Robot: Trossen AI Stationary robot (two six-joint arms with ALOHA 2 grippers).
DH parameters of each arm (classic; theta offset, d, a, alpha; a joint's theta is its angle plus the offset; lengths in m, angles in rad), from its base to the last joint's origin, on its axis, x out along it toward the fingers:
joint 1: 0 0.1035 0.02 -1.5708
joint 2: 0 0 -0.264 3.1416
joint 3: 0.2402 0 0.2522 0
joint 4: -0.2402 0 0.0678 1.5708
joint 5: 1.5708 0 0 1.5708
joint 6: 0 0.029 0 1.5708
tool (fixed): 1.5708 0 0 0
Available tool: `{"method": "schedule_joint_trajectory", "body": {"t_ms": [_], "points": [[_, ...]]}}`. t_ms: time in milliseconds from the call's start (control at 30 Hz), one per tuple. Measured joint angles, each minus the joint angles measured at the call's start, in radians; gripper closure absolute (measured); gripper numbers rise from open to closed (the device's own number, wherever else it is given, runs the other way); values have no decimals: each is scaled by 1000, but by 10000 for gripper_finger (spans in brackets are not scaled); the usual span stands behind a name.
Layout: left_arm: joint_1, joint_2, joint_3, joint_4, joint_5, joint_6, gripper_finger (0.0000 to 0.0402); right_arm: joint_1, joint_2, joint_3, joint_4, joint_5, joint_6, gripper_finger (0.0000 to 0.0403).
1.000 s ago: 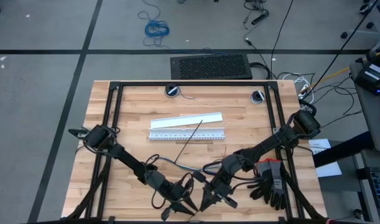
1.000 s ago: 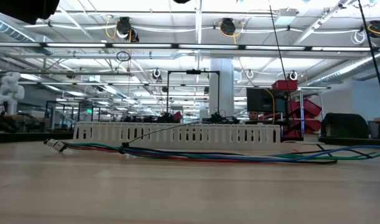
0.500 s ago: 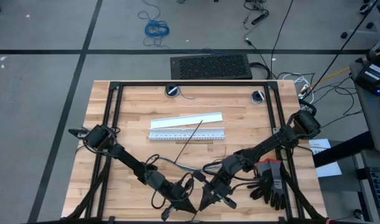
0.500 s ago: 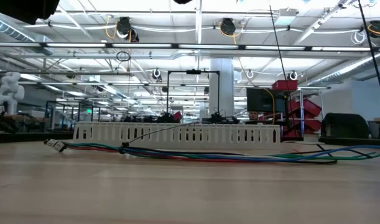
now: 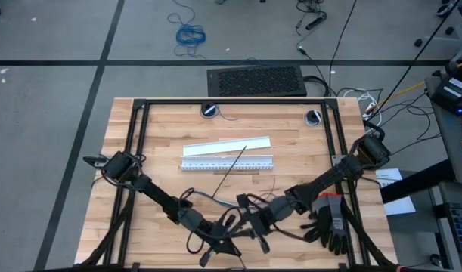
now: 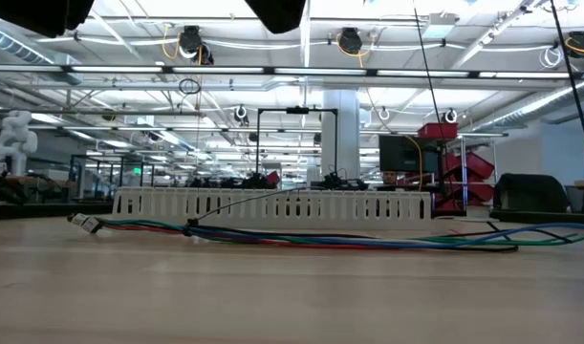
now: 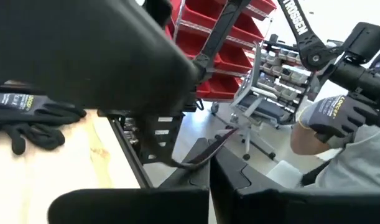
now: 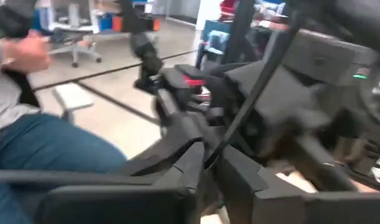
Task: Ziptie cables
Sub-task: Wrap the black zip tie around the colored cable wires
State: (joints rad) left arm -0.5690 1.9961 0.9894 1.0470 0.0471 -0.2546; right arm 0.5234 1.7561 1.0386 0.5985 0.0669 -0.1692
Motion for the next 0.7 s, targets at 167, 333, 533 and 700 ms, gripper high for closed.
{"method": "schedule_joint_trajectory", "body": {"t_ms": [167,333,533,700], "points": [[0,0,0,-74,37,-2,401,27,0,0,1,-120,-37,398],[-1,0,0,-32,208,-28,397,53,0,0,1,-189,-101,402],[15,0,0,100,324,-100,339,65,0,0,-11,-253,-168,402],[37,0,0,89,307,-125,277,64,0,0,-8,-290,-227,402]]}}
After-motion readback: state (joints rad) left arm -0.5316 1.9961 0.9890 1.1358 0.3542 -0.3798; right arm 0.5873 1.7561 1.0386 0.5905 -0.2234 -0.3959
